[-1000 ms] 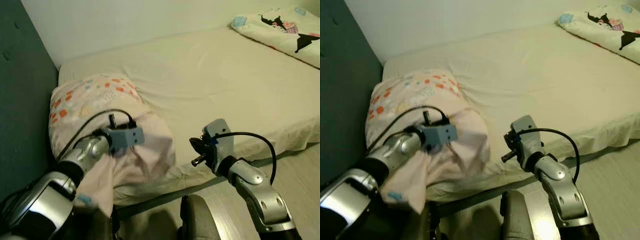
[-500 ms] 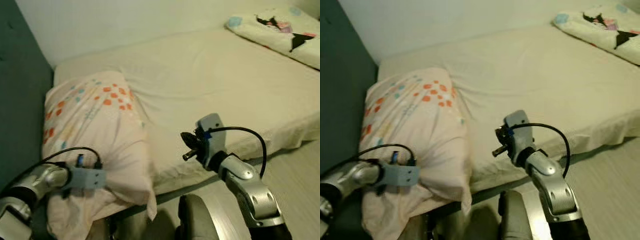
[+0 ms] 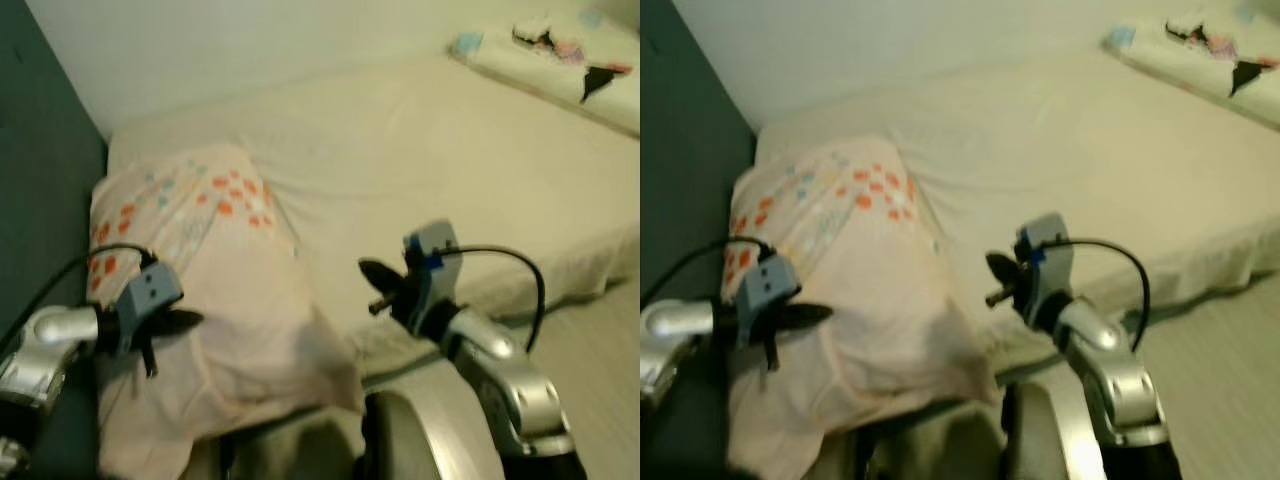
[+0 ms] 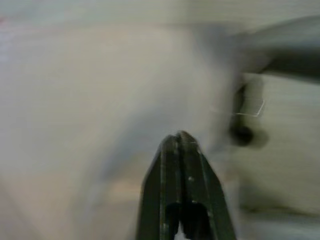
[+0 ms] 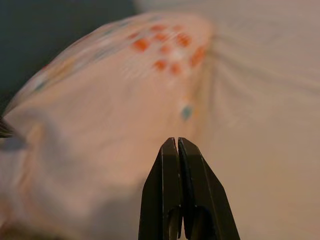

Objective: Clean up the room

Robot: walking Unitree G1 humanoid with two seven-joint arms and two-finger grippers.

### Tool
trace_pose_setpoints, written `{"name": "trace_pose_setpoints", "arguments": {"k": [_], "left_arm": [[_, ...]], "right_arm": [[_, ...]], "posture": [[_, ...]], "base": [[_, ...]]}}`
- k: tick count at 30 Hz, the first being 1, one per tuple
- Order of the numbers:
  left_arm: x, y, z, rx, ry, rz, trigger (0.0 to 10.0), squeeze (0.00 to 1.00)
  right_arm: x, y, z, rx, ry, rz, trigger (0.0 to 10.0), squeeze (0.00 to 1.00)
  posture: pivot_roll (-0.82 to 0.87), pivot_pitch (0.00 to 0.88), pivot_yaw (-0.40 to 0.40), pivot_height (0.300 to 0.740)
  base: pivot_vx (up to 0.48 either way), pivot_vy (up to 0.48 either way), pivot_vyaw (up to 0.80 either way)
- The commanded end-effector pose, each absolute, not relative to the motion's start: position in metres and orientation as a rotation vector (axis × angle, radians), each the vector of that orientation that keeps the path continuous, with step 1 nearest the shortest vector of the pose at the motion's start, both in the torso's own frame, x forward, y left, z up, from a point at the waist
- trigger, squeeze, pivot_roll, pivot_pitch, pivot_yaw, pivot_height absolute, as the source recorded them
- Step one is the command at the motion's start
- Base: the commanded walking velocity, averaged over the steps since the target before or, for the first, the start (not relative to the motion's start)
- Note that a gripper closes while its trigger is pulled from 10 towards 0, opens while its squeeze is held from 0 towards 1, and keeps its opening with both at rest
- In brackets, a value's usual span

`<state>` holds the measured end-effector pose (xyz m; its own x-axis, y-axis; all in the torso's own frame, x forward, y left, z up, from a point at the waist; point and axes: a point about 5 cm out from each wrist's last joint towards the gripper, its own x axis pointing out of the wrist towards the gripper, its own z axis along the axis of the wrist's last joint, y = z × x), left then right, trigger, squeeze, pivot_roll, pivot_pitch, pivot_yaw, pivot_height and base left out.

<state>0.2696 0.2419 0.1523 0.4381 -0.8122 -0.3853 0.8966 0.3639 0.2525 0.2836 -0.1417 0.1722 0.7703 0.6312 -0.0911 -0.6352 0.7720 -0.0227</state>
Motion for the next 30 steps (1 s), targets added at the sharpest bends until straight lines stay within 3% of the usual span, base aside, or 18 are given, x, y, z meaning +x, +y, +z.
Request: {"name": "trace_pose_setpoints", "arguments": {"k": [1,5,6,7,8,9,13,17,25,30], "left_arm": [[0.257,0.230,0.157,0.326,0.205,-1.155,0.0,0.00],[0.272,0.233,0.167,0.192,0.080,-0.969,0.0,0.00],[0.285,0.238,0.170,0.155,0.007,-0.799,0.0,0.00],[0.285,0.238,0.170,0.155,0.007,-0.799,0.0,0.00],[0.301,0.243,0.170,0.135,-0.051,-0.562,0.0,0.00],[0.312,0.244,0.164,0.070,-0.065,-0.357,10.0,0.00],[0.319,0.232,0.154,-0.019,-0.072,-0.148,10.0,0.00],[0.309,0.211,0.129,0.031,-0.025,0.025,10.0,0.00],[0.297,0.192,0.122,0.003,-0.028,0.007,10.0,0.00],[0.296,0.175,0.119,0.067,-0.028,-0.011,10.0,0.00]], "right_arm": [[0.278,-0.134,0.167,-0.035,0.103,0.752,10.0,0.00],[0.283,-0.133,0.173,0.023,0.061,0.716,10.0,0.00],[0.289,-0.134,0.176,0.052,0.039,0.668,10.0,0.00],[0.289,-0.134,0.176,0.052,0.039,0.668,10.0,0.00],[0.297,-0.135,0.178,0.066,0.022,0.583,10.0,0.00],[0.307,-0.137,0.176,0.075,0.018,0.469,10.0,0.00],[0.315,-0.134,0.163,-0.017,0.037,0.345,10.0,0.00],[0.311,-0.131,0.140,-0.088,0.055,0.233,10.0,0.00],[0.299,-0.133,0.118,-0.137,0.078,0.200,10.0,0.00],[0.293,-0.143,0.100,-0.042,0.098,0.136,10.0,0.00]], "posture": [[-0.06,0.199,0.025,0.601],[-0.06,0.190,0.027,0.601],[-0.06,0.174,0.026,0.601],[-0.06,0.174,0.026,0.601],[-0.05,0.153,0.024,0.601],[-0.06,0.134,0.022,0.601],[-0.05,0.109,0.024,0.601],[-0.06,0.081,0.029,0.601],[-0.05,0.069,0.035,0.601],[-0.05,0.062,0.041,0.601]], "base": [[0.000,0.000,0.00],[0.000,0.000,0.00],[0.000,0.000,0.00],[0.000,0.000,0.00],[0.000,0.000,0.00],[0.000,0.000,0.00],[0.000,0.000,0.00],[0.000,0.000,0.00],[0.000,0.000,0.00],[0.000,0.000,0.00]]}}
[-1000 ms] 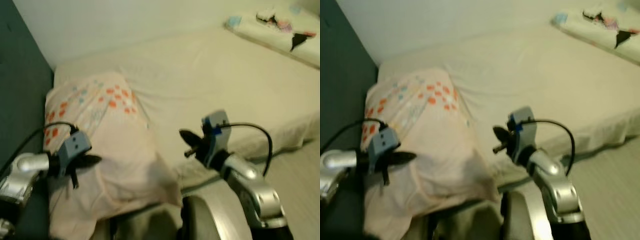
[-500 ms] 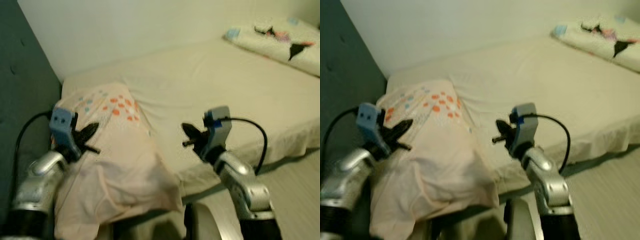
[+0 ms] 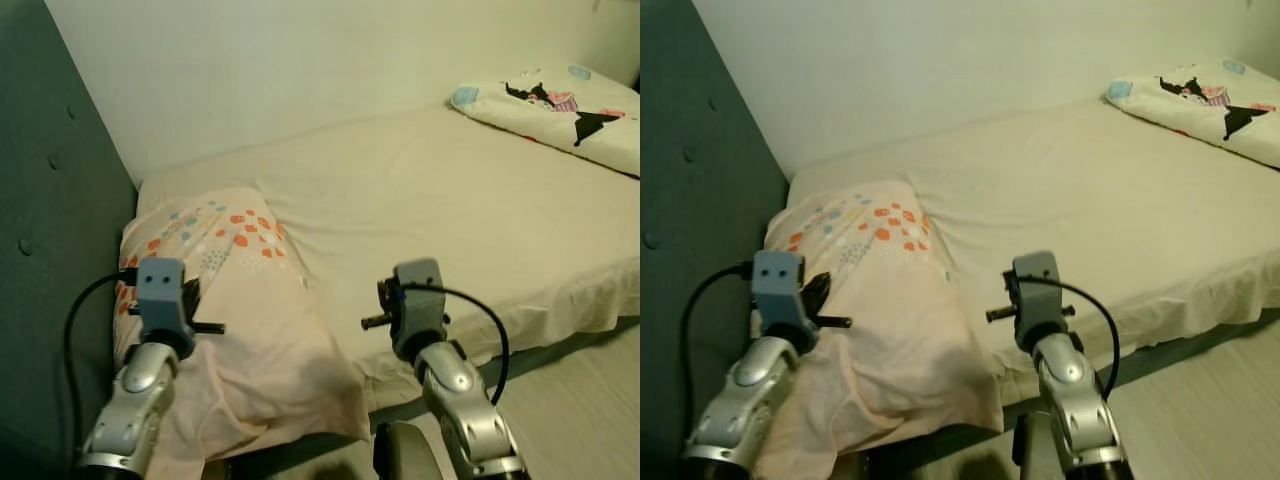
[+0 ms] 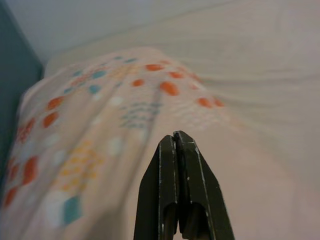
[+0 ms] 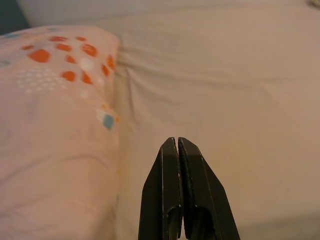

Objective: Clean up the room

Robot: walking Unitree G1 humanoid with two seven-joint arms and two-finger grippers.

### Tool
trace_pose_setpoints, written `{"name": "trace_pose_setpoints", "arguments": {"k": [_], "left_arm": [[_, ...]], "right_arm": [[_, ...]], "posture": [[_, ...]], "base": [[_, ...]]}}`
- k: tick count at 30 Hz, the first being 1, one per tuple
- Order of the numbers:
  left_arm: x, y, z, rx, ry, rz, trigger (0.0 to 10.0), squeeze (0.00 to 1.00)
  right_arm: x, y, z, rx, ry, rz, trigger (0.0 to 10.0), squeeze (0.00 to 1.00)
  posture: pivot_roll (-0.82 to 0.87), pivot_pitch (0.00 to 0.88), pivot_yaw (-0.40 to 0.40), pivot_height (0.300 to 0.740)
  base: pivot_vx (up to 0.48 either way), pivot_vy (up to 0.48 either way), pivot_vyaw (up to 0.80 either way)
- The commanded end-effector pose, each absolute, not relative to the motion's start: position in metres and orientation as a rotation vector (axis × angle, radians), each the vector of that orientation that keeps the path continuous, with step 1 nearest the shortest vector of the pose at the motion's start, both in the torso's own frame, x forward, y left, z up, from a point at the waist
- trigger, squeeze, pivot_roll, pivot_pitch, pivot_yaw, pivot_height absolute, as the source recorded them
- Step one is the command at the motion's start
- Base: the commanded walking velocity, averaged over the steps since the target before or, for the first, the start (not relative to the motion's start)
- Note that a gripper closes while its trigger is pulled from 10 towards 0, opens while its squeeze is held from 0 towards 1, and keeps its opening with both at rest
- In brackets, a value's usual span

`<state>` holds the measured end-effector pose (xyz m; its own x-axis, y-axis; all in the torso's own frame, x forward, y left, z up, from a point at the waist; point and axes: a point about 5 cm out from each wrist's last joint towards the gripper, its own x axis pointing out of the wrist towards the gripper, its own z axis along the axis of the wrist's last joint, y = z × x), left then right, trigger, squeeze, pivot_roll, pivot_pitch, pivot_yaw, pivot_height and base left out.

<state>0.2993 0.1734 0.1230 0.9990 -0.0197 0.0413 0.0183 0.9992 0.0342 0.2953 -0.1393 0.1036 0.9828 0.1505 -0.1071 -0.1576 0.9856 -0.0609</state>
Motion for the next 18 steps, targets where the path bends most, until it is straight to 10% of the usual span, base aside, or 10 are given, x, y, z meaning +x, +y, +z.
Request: {"name": "trace_pose_setpoints", "arguments": {"k": [1,18], "left_arm": [[0.296,0.175,0.119,0.067,-0.028,-0.011,10.0,0.00],[0.278,0.149,0.101,0.138,0.019,-0.152,10.0,0.00]], "right_arm": [[0.293,-0.143,0.100,-0.042,0.098,0.136,10.0,0.00],[0.289,-0.148,0.087,-0.084,0.107,0.094,10.0,0.00]], "posture": [[-0.05,0.062,0.041,0.601],[-0.06,0.044,0.041,0.666]], "base": [[0.000,0.000,0.00],[0.000,0.000,0.00]]}}
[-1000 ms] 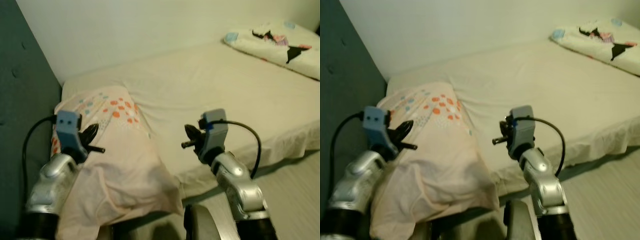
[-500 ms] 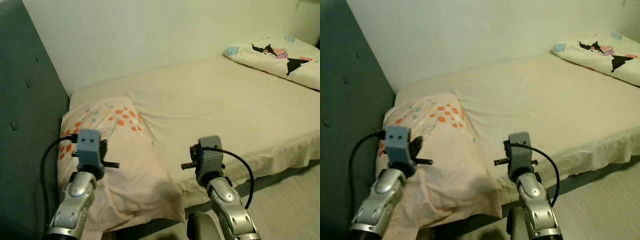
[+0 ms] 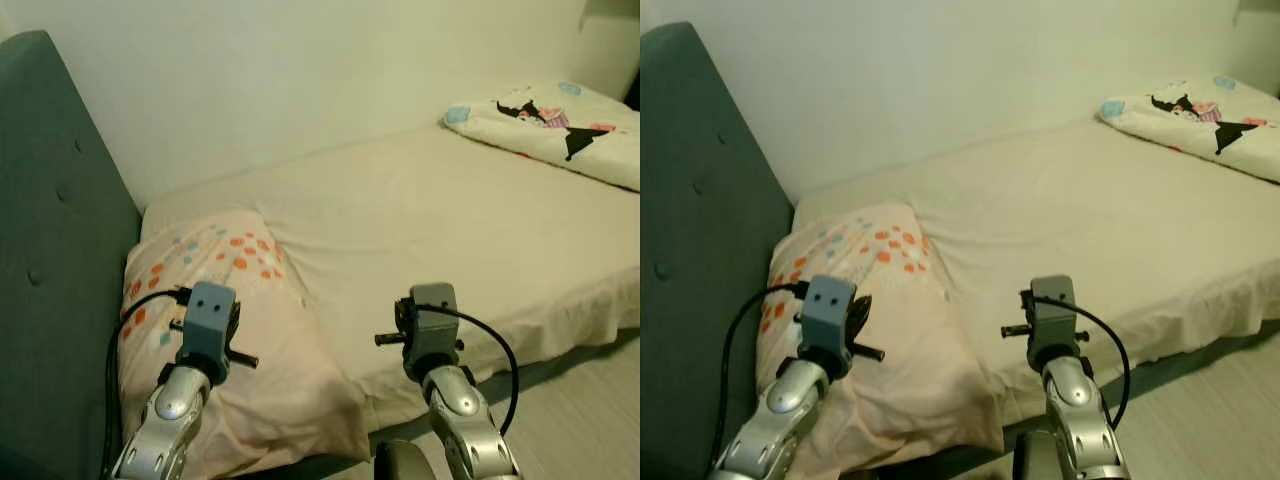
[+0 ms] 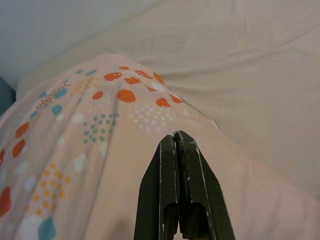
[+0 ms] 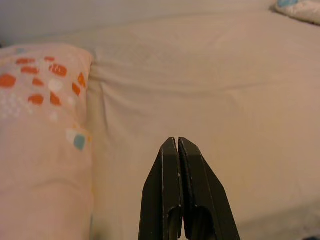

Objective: Clean up the room

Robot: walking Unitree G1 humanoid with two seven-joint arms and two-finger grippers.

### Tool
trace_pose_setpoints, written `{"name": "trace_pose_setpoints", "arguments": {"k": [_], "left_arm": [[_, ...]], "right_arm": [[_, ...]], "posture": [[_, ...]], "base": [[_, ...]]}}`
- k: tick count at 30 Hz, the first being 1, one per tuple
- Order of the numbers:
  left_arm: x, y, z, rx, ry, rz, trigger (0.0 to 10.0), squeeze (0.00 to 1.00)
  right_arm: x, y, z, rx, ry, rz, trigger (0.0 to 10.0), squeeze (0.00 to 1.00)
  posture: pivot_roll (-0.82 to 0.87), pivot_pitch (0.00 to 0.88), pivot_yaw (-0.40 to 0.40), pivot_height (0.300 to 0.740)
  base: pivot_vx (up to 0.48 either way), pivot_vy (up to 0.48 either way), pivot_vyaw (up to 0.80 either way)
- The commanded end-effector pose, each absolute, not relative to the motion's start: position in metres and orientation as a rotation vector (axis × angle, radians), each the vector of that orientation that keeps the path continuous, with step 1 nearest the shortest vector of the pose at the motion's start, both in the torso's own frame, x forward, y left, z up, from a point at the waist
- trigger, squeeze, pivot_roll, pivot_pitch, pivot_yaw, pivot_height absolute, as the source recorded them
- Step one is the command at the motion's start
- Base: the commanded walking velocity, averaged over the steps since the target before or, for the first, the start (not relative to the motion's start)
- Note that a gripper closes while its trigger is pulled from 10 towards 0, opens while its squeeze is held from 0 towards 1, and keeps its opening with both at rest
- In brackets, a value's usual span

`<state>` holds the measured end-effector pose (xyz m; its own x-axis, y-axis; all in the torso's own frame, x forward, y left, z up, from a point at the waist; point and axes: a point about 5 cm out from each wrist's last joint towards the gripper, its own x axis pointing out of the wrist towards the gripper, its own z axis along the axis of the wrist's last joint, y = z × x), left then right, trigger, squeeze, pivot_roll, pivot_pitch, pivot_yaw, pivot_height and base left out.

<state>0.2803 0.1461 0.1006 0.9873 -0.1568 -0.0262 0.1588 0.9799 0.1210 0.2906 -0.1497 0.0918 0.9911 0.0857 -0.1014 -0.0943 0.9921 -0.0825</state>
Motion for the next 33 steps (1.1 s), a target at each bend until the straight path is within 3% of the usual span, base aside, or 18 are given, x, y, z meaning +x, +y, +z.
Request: {"name": "trace_pose_setpoints", "arguments": {"k": [1,15,25,33], "left_arm": [[0.277,0.148,0.100,0.151,0.013,-0.159,10.0,0.00],[0.274,0.150,0.101,0.161,0.002,-0.157,10.0,0.00],[0.273,0.149,0.101,0.179,-0.012,-0.170,10.0,0.00],[0.268,0.166,0.078,0.114,0.092,-0.057,10.0,0.00]], "right_arm": [[0.287,-0.148,0.086,-0.084,0.107,0.097,10.0,0.00],[0.286,-0.144,0.084,-0.086,0.103,0.119,10.0,0.00],[0.286,-0.142,0.081,-0.088,0.124,0.134,10.0,0.00],[0.285,-0.140,0.058,-0.106,0.241,0.126,10.0,0.00]], "posture": [[-0.06,0.044,0.041,0.676],[-0.06,0.042,0.037,0.740],[-0.06,0.043,0.036,0.740],[-0.06,0.053,0.036,0.740]], "base": [[0.000,0.000,0.00],[0.000,0.000,0.00],[0.000,0.000,0.00],[0.000,0.000,0.00]]}}
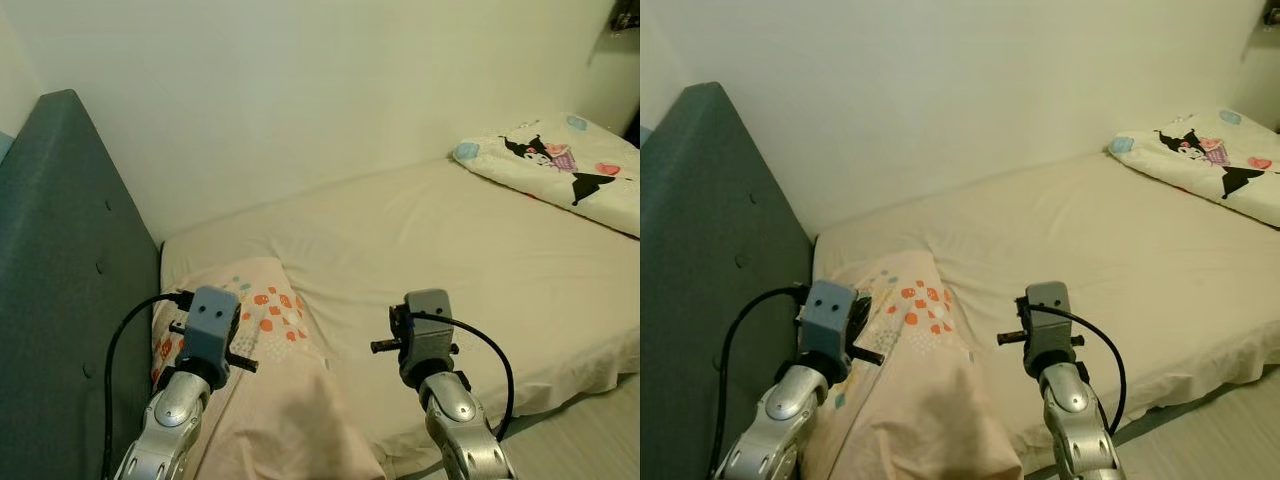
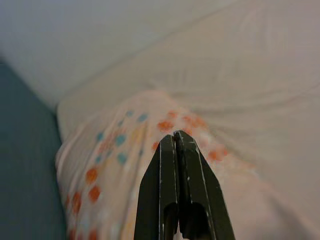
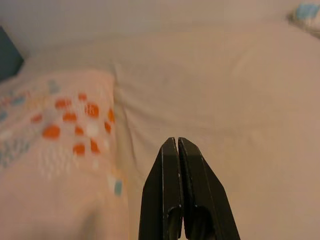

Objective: Clean up the room

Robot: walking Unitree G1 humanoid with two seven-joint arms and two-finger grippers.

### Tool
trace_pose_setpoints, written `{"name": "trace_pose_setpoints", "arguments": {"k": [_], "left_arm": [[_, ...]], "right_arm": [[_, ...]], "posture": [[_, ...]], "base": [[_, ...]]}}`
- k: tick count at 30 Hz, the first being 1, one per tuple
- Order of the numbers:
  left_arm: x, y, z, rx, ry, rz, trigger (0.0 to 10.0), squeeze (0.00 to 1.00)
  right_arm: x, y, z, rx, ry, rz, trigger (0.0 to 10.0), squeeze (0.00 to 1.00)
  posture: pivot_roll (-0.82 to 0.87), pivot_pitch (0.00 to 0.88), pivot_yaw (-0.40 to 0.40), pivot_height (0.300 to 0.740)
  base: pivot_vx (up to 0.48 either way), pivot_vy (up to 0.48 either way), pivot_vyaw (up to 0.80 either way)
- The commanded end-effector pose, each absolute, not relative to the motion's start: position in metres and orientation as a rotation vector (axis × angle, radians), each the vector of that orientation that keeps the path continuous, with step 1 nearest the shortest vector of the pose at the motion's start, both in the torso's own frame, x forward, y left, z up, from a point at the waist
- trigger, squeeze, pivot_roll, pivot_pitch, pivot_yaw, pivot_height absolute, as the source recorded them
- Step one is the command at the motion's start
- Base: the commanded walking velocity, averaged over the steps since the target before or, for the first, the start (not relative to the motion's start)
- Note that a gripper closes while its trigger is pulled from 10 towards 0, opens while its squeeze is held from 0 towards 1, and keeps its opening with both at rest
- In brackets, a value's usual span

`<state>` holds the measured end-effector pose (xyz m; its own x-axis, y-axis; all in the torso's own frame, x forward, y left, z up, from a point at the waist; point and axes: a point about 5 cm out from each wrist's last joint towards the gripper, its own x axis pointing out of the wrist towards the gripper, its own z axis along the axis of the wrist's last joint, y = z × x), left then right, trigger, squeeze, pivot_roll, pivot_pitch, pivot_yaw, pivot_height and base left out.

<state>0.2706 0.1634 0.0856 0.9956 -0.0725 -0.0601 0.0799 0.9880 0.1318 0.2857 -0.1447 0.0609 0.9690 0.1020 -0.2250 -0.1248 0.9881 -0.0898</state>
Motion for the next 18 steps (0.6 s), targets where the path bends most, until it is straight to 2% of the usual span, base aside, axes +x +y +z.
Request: {"name": "trace_pose_setpoints", "arguments": {"k": [1,5,11,18], "left_arm": [[0.268,0.166,0.078,0.114,0.092,-0.057,10.0,0.00],[0.263,0.166,0.071,0.150,0.117,-0.059,10.0,0.00],[0.265,0.164,0.071,0.185,0.121,-0.060,10.0,0.00],[0.268,0.159,0.074,0.173,0.098,-0.066,10.0,0.00]], "right_arm": [[0.285,-0.140,0.058,-0.106,0.241,0.126,10.0,0.00],[0.291,-0.139,0.063,-0.054,0.215,0.083,10.0,0.00],[0.295,-0.134,0.066,-0.089,0.211,0.120,10.0,0.00],[0.296,-0.135,0.068,-0.074,0.197,0.118,10.0,0.00]], "posture": [[-0.06,0.053,0.036,0.740],[-0.06,0.058,0.030,0.740],[-0.06,0.057,0.028,0.740],[-0.06,0.061,0.030,0.740]], "base": [[0.000,0.000,0.00],[0.000,0.000,0.00],[0.000,0.000,0.00],[0.000,0.000,-0.80]]}}
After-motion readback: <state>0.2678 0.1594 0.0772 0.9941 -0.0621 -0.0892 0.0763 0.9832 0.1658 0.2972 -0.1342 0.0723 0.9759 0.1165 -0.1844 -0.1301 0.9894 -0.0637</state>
